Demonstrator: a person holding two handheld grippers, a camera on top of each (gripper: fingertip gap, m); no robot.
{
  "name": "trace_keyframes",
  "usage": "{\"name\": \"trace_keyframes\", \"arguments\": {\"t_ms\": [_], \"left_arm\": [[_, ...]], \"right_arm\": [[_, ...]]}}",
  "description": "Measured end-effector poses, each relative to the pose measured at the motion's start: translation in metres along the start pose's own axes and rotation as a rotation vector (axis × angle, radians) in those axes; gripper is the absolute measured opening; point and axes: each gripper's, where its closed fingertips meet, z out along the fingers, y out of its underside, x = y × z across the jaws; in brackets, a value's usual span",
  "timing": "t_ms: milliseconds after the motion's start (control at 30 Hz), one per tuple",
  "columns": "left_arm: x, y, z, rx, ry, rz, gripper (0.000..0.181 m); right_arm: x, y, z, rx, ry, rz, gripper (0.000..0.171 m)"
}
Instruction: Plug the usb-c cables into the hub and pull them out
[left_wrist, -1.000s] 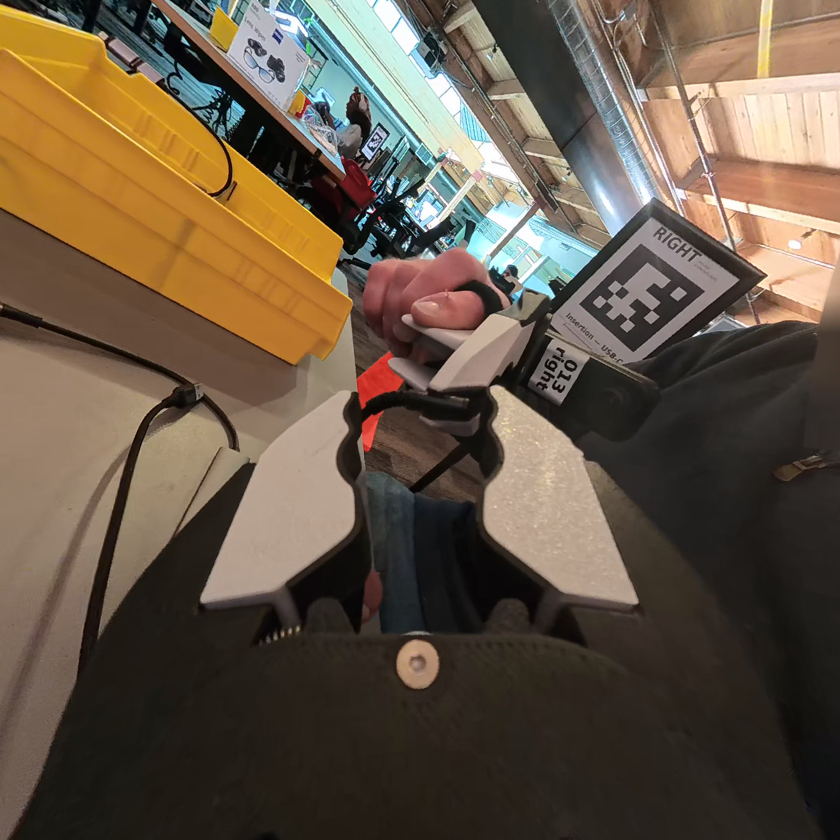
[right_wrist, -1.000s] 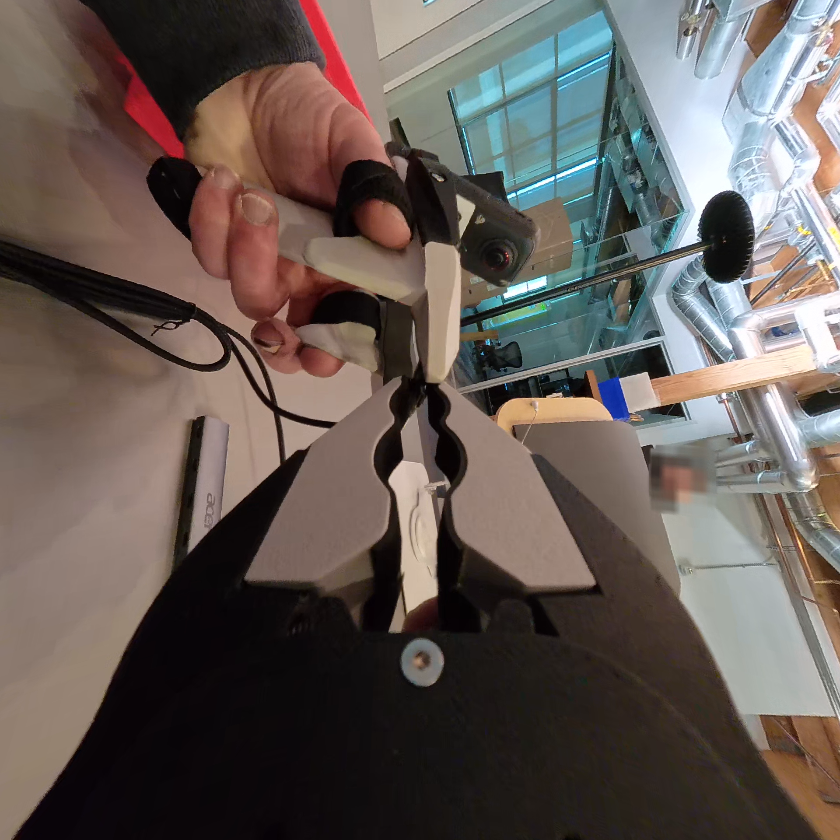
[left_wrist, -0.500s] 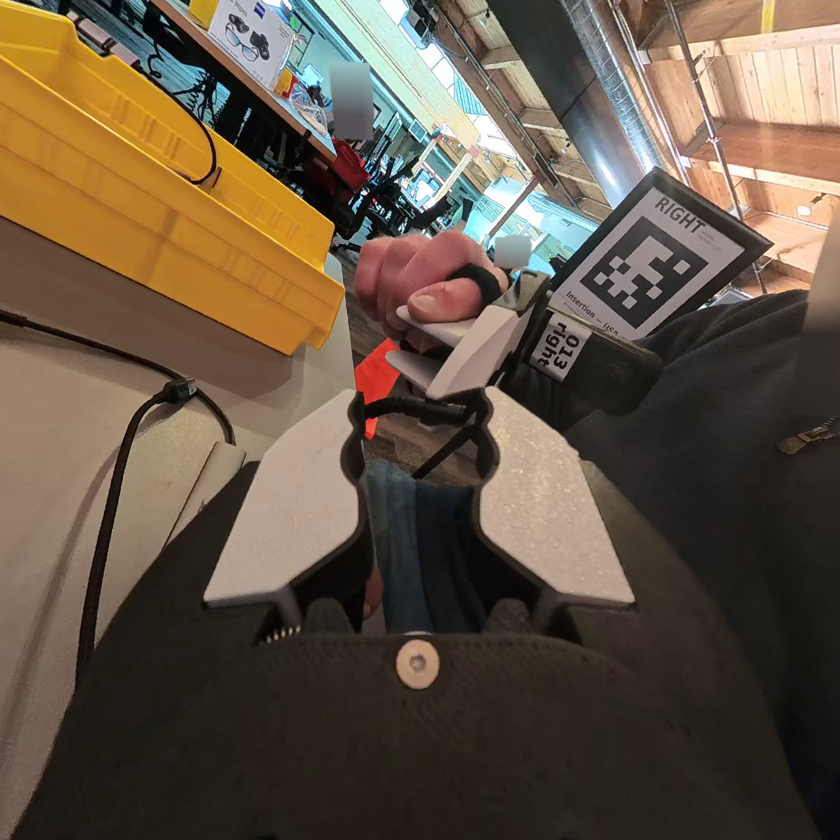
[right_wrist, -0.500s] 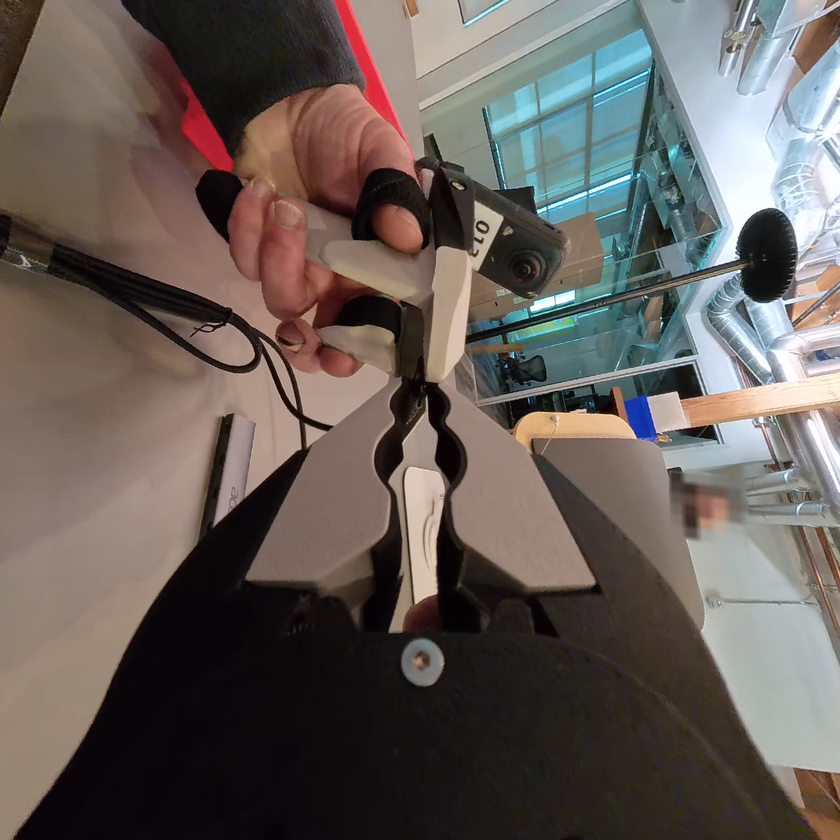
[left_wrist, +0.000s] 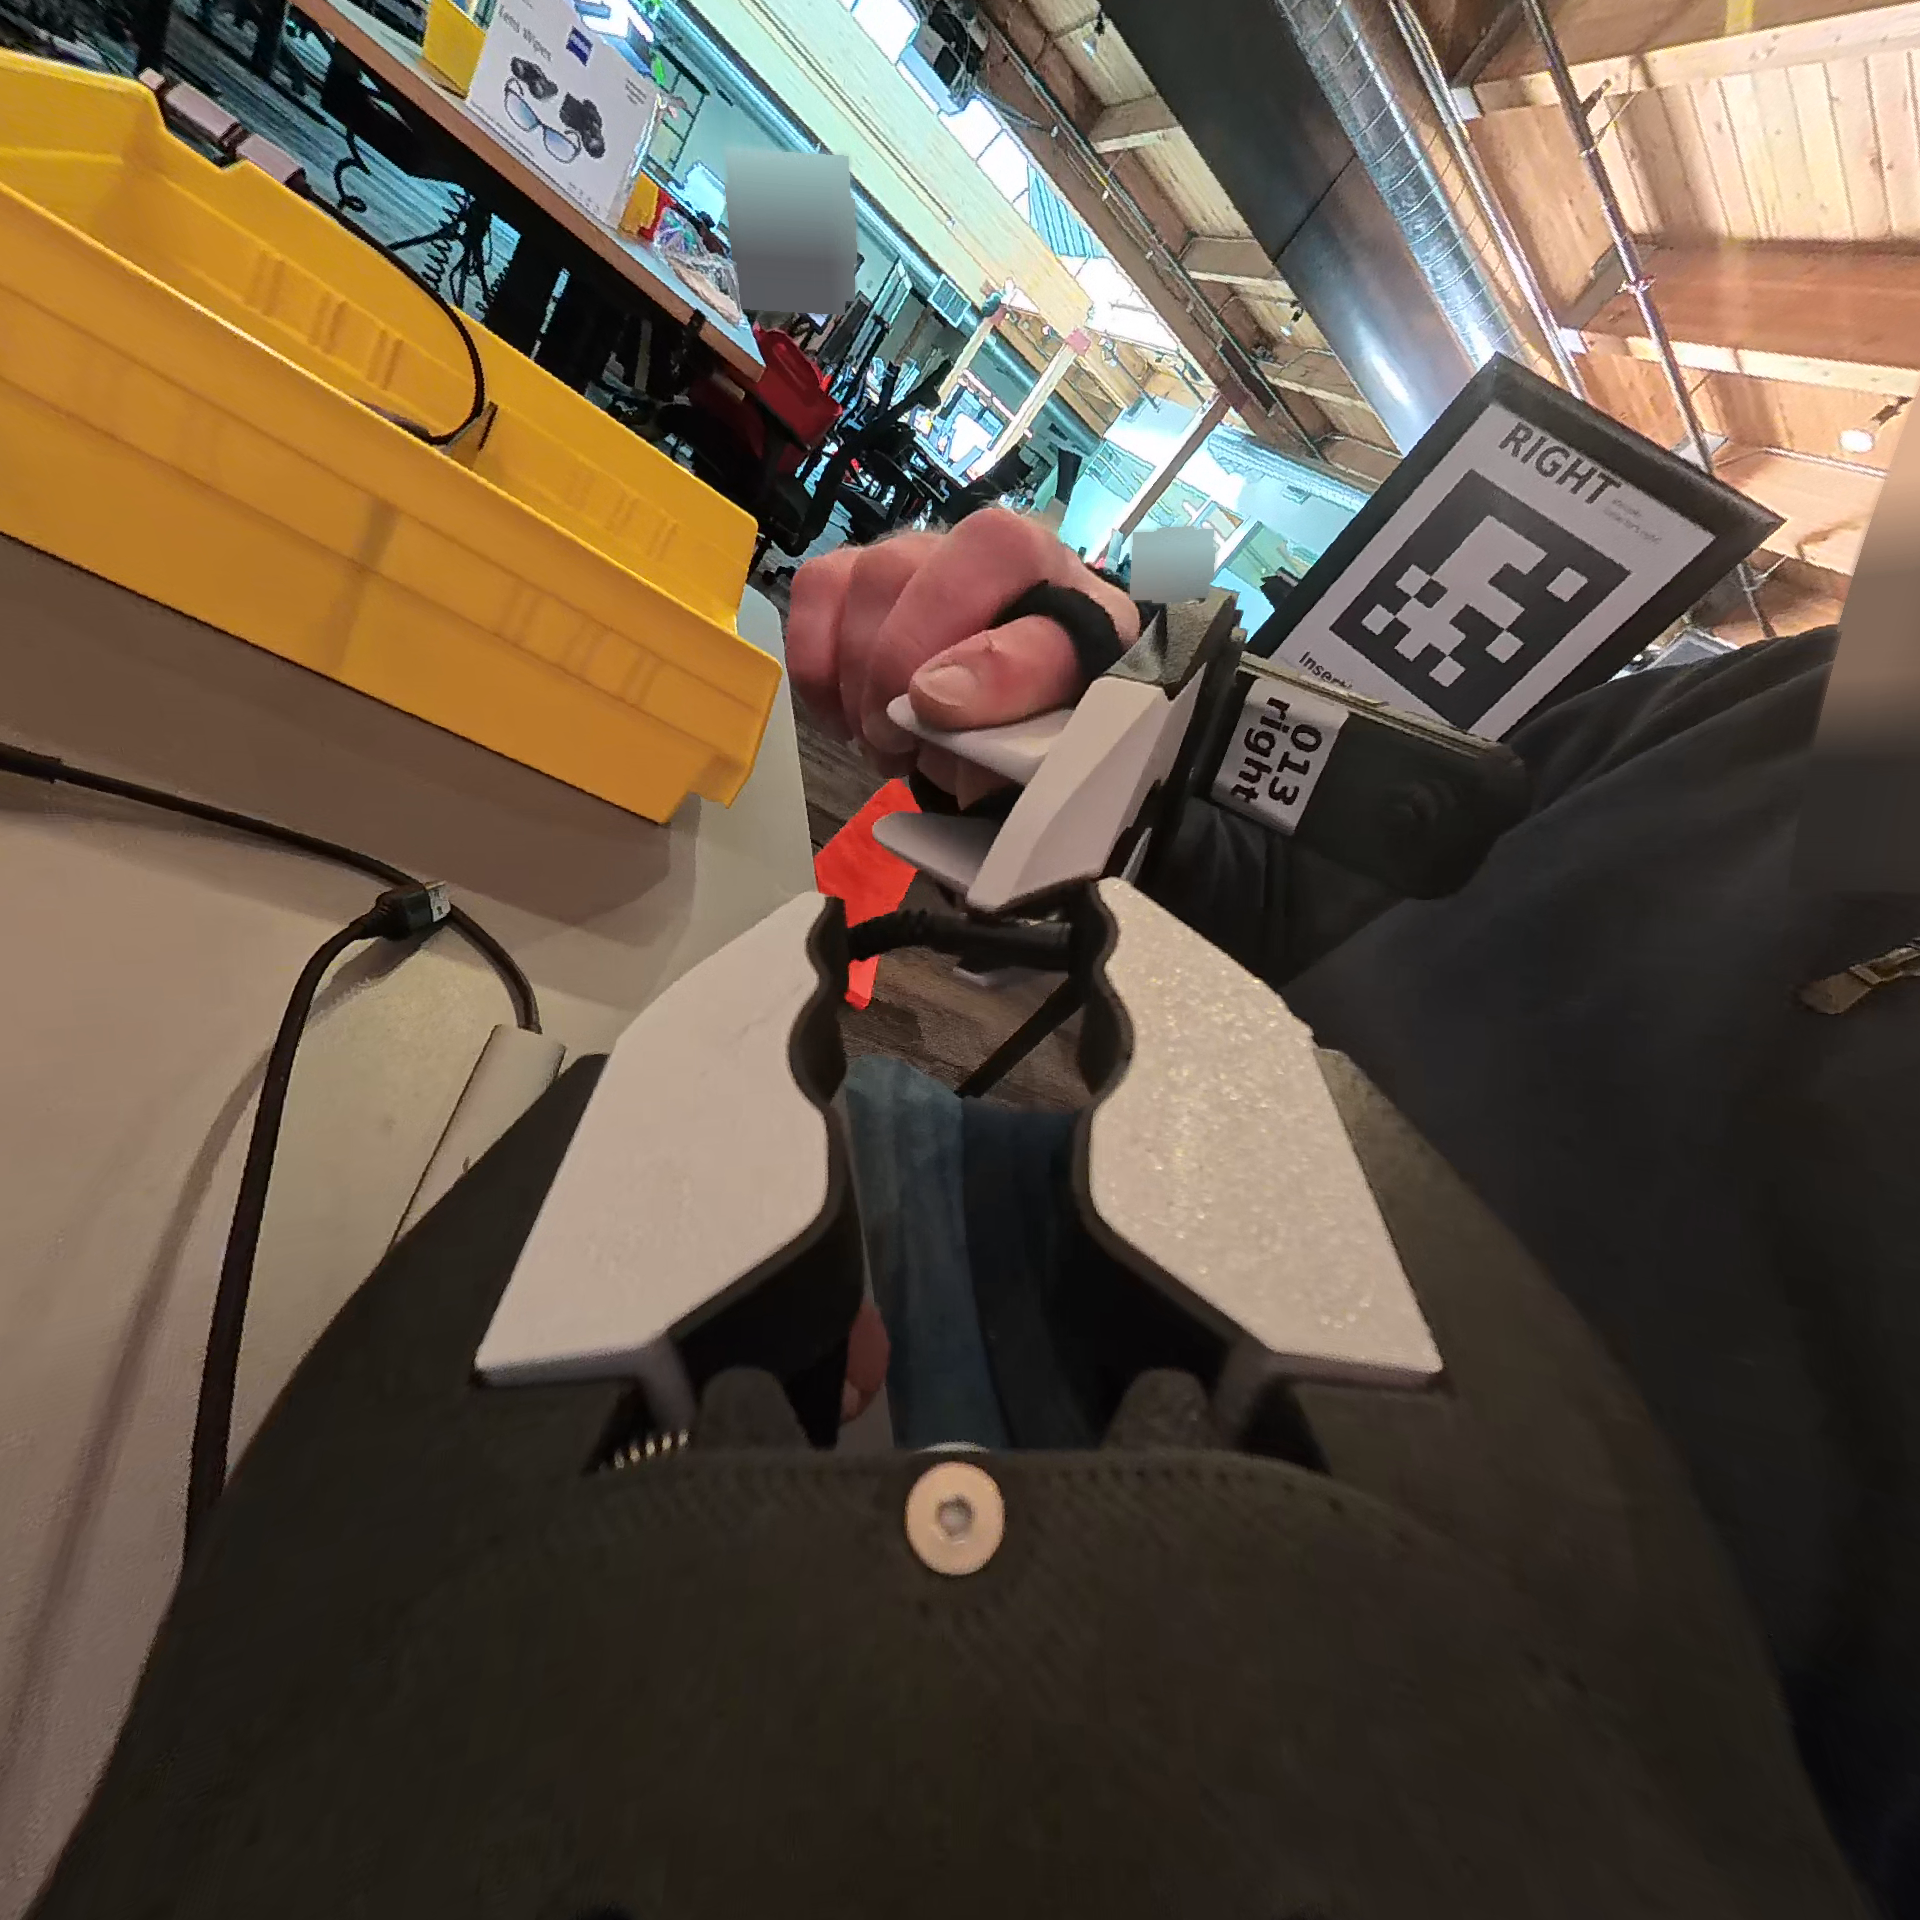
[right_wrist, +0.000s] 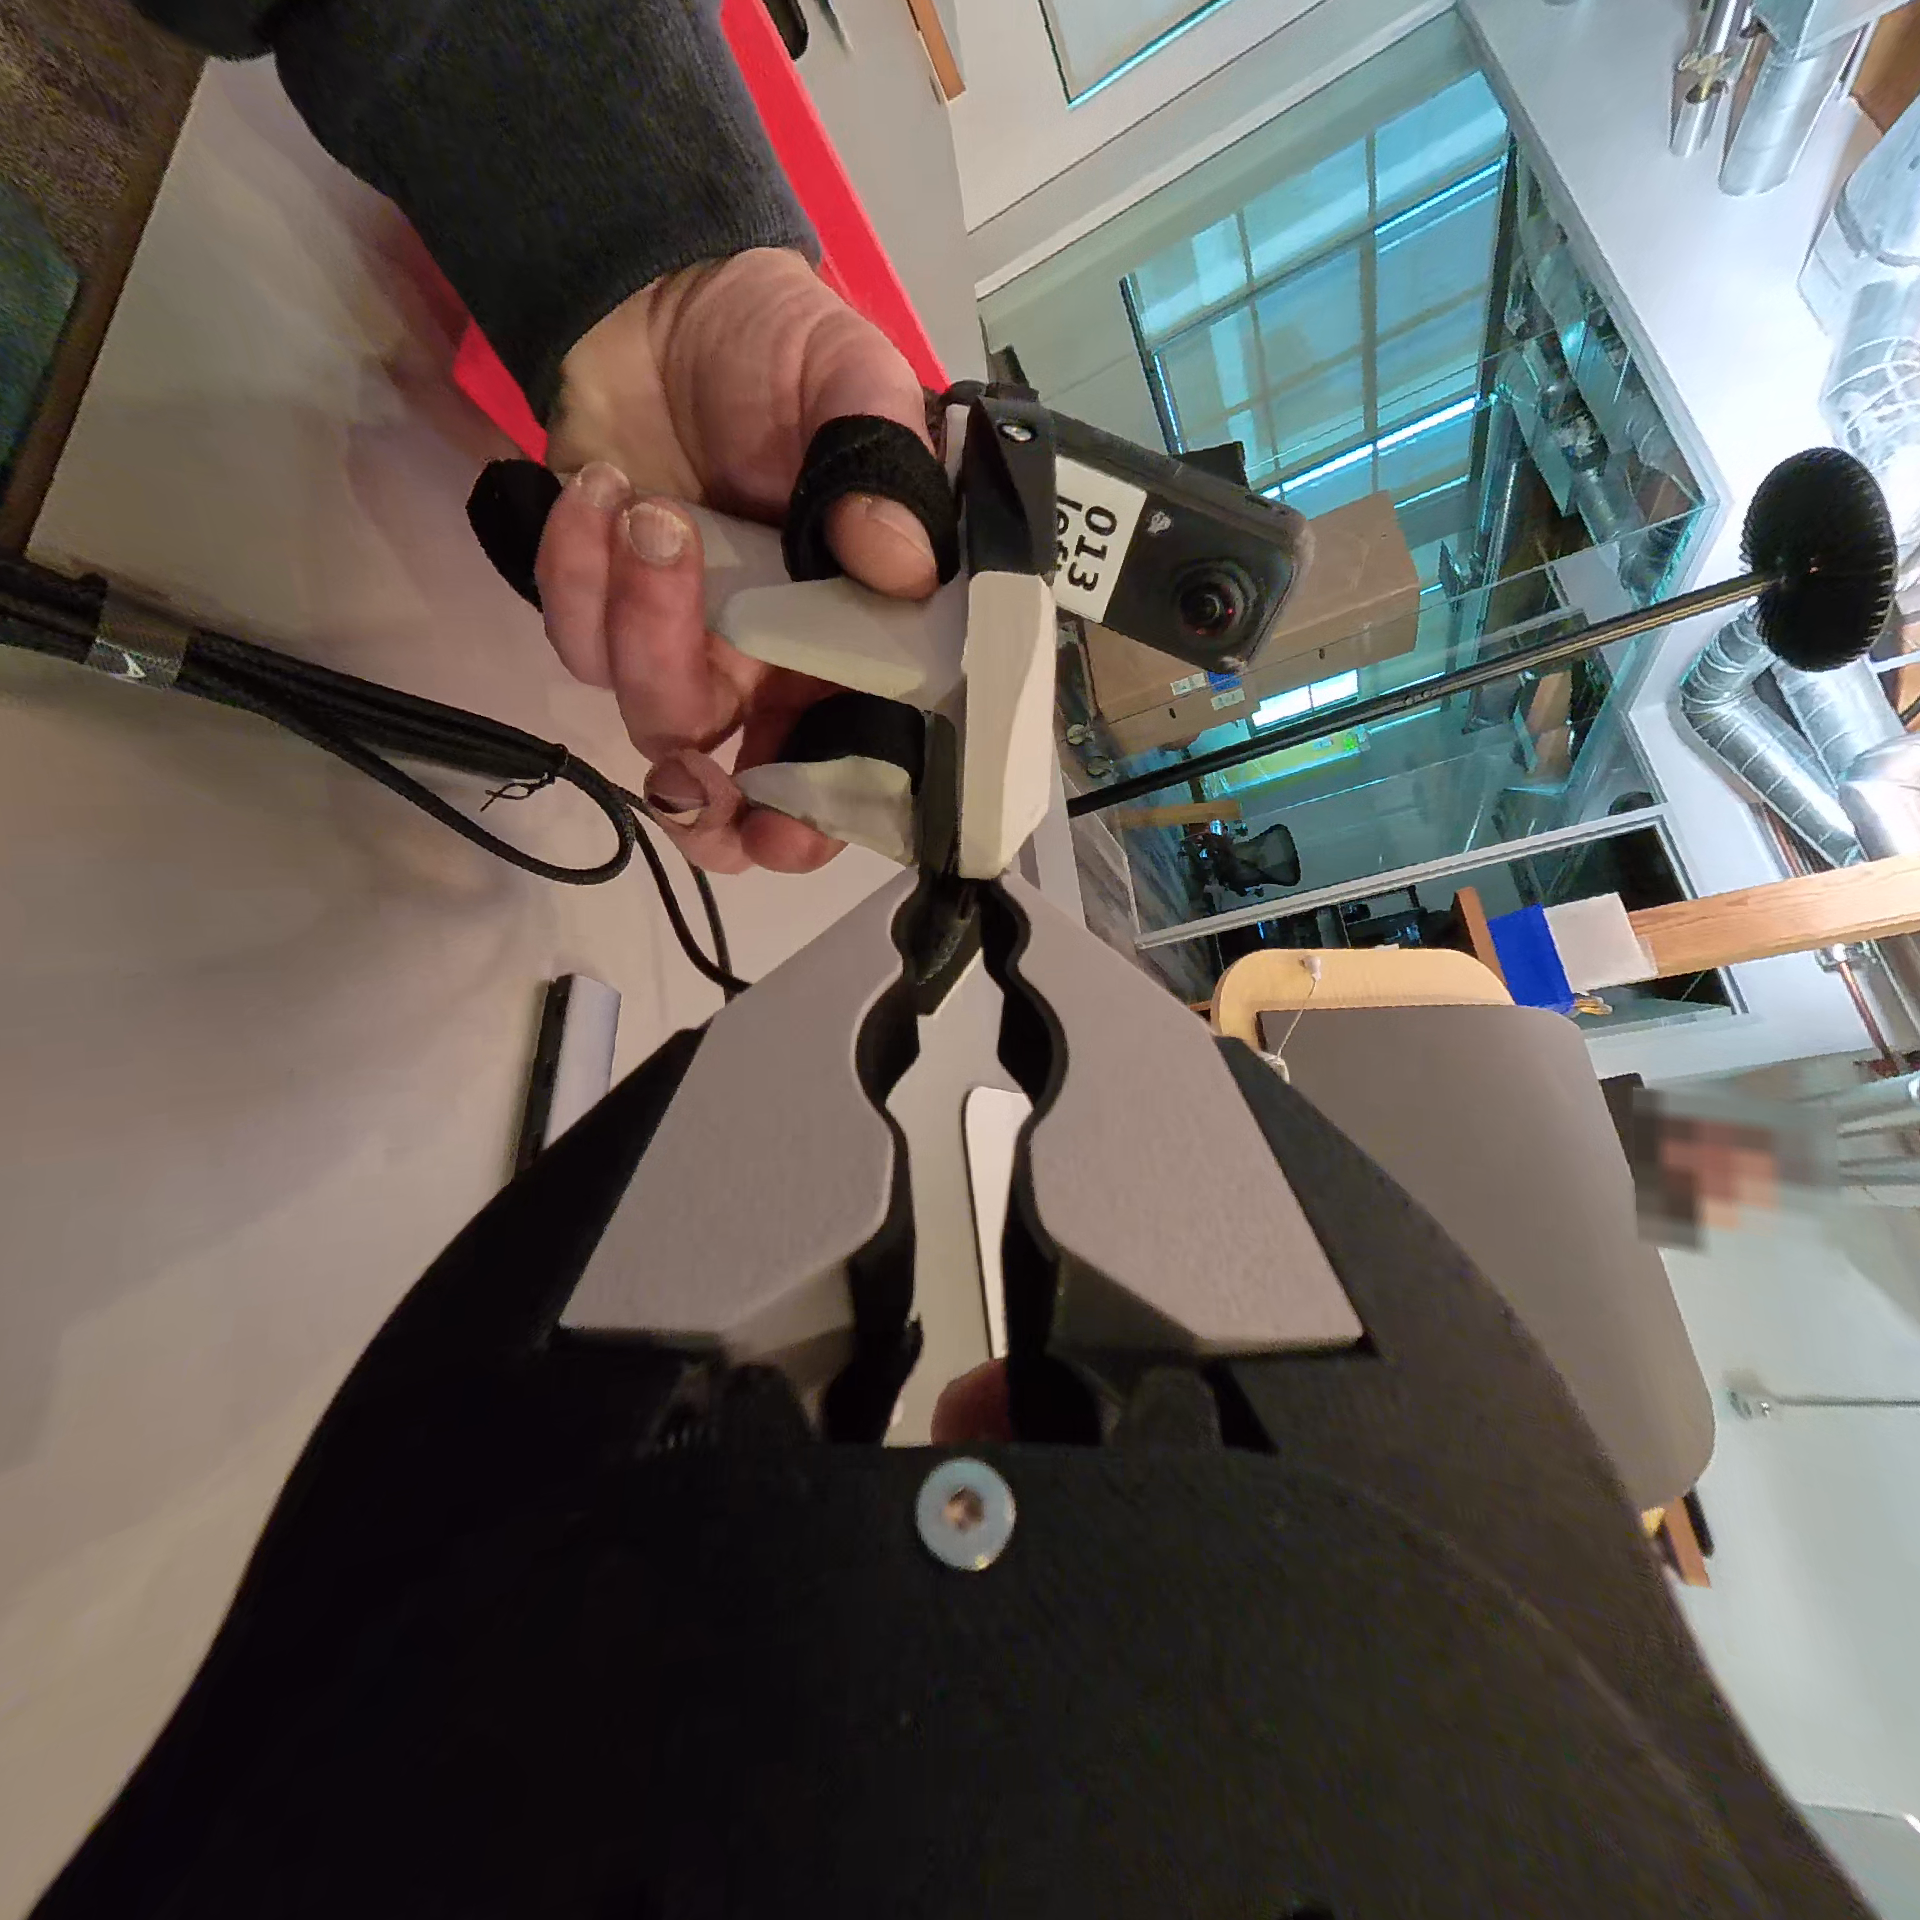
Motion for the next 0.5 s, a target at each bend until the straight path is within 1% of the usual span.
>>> {"name": "trace_keyframes", "arguments": {"t_ms": [100,333,500], "left_arm": [[0.001,-0.001,0.0,0.006,0.004,0.001,0.041],[0.0,-0.004,-0.002,0.029,-0.002,0.01,0.041],[0.0,-0.009,-0.003,0.049,-0.042,0.089,0.042]], "right_arm": [[0.0,0.001,-0.001,-0.002,-0.004,0.012,0.006],[0.005,0.009,-0.006,-0.005,0.007,0.057,0.013],[0.004,0.011,-0.01,0.01,-0.03,0.137,0.013]]}}
